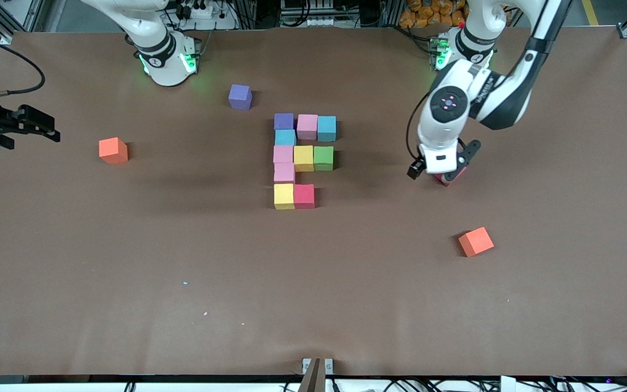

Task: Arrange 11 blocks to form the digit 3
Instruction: 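Move the left gripper over the other loose pink block, then grasp the pink block with the left gripper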

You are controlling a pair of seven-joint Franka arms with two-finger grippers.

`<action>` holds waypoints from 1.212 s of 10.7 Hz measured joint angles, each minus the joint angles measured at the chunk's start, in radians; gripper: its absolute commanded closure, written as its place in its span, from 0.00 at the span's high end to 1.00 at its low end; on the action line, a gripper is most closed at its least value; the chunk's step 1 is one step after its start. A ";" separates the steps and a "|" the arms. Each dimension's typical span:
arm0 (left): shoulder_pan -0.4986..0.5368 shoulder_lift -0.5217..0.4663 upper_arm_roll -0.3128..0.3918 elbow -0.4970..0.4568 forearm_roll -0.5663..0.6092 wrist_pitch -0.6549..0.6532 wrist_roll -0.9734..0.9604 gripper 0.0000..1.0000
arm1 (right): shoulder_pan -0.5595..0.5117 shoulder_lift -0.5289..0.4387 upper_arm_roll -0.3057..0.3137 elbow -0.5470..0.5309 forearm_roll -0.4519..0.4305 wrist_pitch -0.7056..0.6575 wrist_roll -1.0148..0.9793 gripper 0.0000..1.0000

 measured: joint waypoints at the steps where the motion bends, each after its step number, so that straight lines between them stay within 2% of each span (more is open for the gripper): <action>1: 0.023 -0.002 0.000 -0.022 0.000 0.007 0.051 1.00 | 0.000 0.000 0.000 0.000 0.000 0.000 0.000 1.00; 6: 0.139 -0.008 0.000 -0.097 0.000 0.093 0.279 1.00 | 0.000 0.000 0.000 0.000 0.000 0.000 0.000 1.00; 10: 0.168 0.015 0.000 -0.184 0.000 0.210 0.346 1.00 | 0.000 0.000 0.000 0.000 0.000 0.000 0.000 1.00; 13: 0.179 0.036 0.000 -0.198 0.000 0.236 0.365 1.00 | 0.000 0.000 0.000 0.000 0.000 0.000 0.000 1.00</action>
